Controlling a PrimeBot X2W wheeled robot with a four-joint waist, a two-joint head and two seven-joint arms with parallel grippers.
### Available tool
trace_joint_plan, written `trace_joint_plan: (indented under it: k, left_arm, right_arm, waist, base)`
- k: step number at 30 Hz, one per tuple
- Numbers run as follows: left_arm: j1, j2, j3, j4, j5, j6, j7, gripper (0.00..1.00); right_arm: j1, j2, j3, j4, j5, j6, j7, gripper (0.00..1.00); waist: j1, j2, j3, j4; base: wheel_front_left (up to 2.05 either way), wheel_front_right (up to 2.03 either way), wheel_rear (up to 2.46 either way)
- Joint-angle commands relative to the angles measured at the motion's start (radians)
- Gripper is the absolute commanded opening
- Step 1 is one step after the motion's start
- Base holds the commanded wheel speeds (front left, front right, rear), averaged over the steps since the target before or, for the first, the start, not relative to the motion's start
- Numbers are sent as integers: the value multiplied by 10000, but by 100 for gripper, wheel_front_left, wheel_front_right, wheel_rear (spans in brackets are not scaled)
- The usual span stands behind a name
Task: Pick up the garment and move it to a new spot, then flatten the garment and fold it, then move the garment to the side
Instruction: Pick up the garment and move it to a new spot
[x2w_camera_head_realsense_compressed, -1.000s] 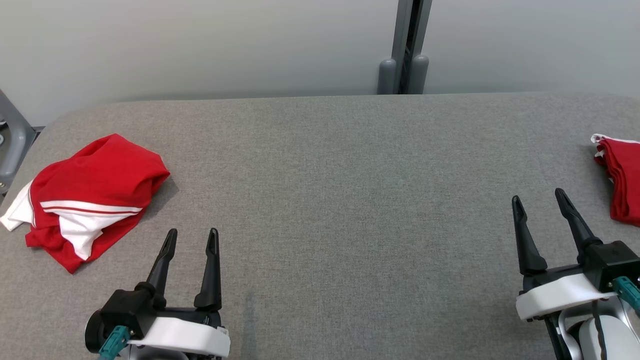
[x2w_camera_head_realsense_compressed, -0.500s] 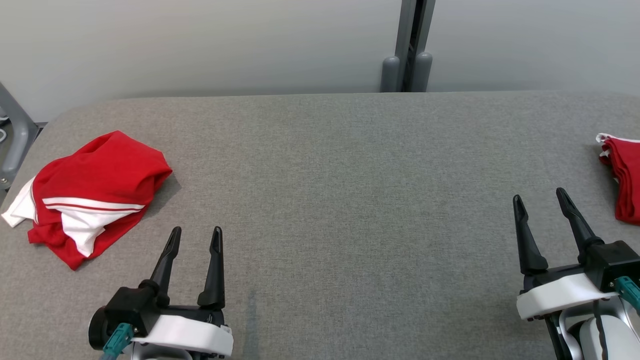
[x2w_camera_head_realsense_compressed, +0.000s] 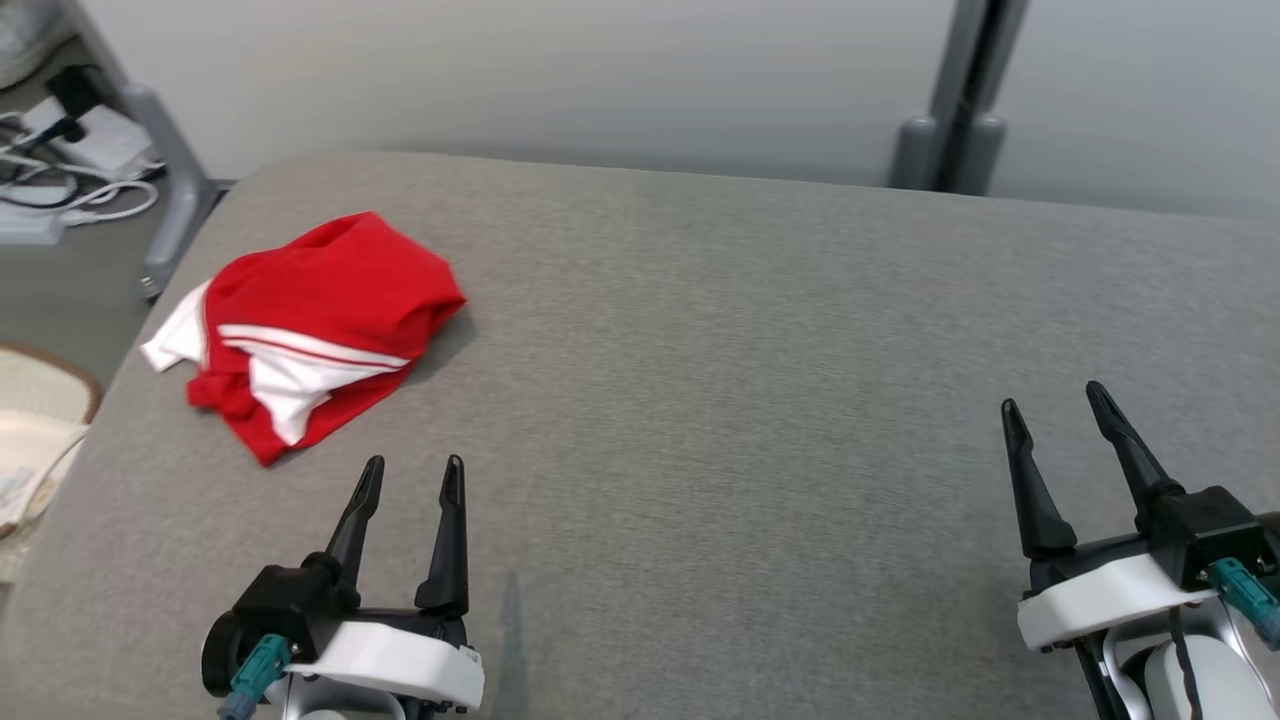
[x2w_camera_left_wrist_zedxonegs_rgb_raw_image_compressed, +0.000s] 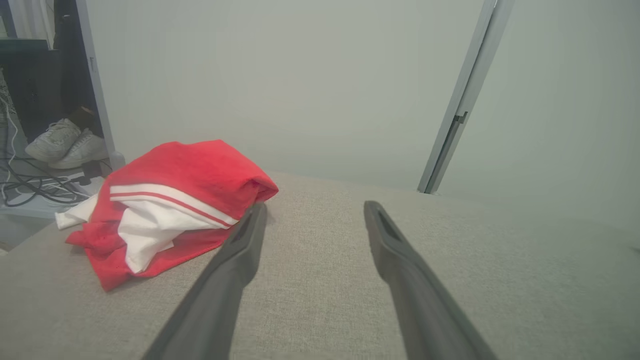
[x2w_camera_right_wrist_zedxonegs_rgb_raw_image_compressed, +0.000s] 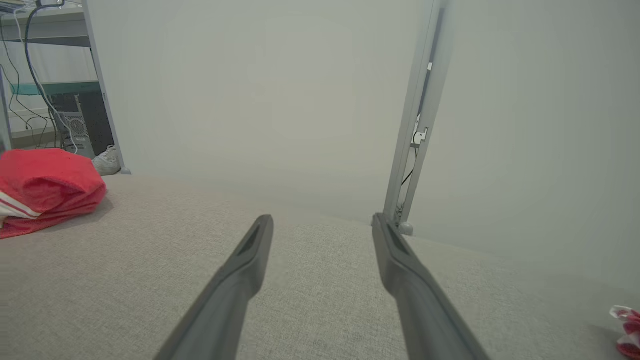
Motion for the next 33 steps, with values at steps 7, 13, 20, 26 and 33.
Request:
trace_joint_plan:
  k: [7, 13, 20, 26, 33]
  left_arm:
    - [230, 40, 214, -112, 209, -1, 1, 100]
    - [368, 43, 428, -300, 326, -33, 1, 100]
    - [695, 40, 850, -791, 136, 216, 1, 100]
    - [813, 40, 952, -975, 49, 321, 1, 100]
    - [297, 29, 732, -532, 323, -54, 1, 100]
  right_arm:
    - [268, -11, 379, 152, 144, -4, -16, 100]
    - [299, 23, 624, 208, 220, -4, -16, 100]
    - [-244, -66, 1243, 495, 349, -4, -16, 100]
    - [-552, -167, 1558, 738, 480, -4, -16, 100]
    - [-371, -332, 1469, 614, 402, -4, -16, 100]
  waist:
    - [0, 0, -402, 1918]
    - [0, 0, -519, 2613]
    - [0, 0, -364, 2792]
    - [0, 0, -305, 2828]
    - [0, 0, 14, 2749]
  base:
    - [0, 0, 0]
    - [0, 0, 0]
    - [0, 0, 0]
    - [0, 0, 0]
    - [0, 0, 0]
